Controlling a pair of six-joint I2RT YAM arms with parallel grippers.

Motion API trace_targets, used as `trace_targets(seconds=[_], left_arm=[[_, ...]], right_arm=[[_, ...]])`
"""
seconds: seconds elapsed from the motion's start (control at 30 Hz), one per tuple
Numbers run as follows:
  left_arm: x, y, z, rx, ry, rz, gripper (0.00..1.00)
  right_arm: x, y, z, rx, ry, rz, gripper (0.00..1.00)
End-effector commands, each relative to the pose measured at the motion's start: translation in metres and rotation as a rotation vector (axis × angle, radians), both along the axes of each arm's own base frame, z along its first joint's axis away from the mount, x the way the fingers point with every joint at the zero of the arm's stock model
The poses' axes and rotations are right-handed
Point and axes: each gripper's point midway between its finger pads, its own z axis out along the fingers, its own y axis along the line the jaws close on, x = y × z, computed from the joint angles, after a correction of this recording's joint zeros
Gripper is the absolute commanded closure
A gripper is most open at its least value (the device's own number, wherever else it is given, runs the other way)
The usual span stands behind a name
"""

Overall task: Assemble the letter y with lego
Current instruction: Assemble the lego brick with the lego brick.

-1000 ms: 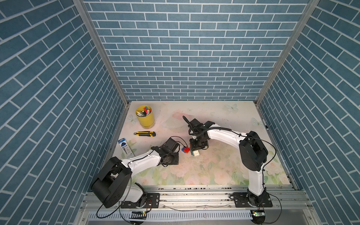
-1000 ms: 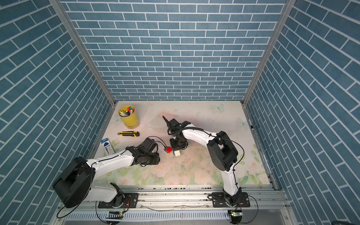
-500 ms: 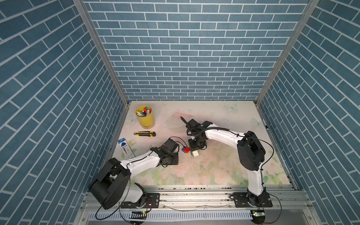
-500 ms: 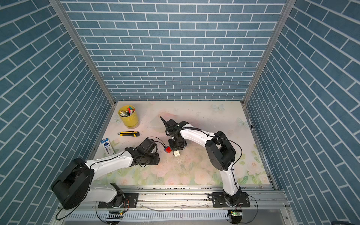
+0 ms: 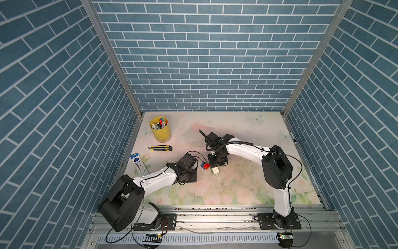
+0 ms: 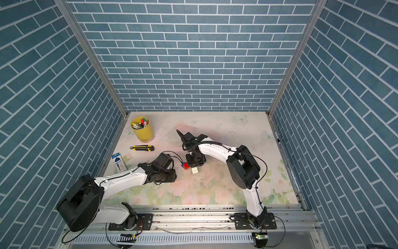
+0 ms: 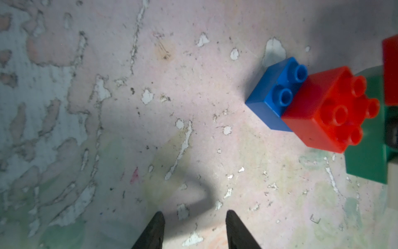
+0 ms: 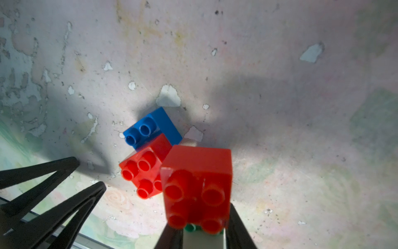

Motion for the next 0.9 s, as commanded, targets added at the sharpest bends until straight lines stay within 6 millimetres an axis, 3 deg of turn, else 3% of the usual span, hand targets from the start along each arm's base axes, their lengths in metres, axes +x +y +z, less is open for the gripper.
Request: trace_targets(seconds=[0.0,0.3,0.47,0.73,0.87], left_arm=[[-0.007,0.011,-0.009,0.042,0.029,0.008,0.51],[-0.008,0.014,-0.012,0.045,0.029,0.019,0.51],[-0.006,0.013,-0.01,0.04,0.024,0.022,0.51],[-0.005,0.012,-0.015,0.047,0.037,0.022,0.51],[-0.004,0.009,-0.016,0.042,0.044,0.021,0.51]], right_arm=[[-0.029,-0.022,-0.053,-0.16,0.113,-0.014,0.76],[-0.032,-0.033,-0.072,-0.219,0.111,-0.005,0.76],[-0.027,-0.053,-0.079,-0.274,0.072,-0.035,0.76],[-0.003,-0.094,-0.057,-0.349,-0.041,-0.104,0.77],[0.0,-0.089,-0.048,-0.328,-0.055,-0.098,0.77]])
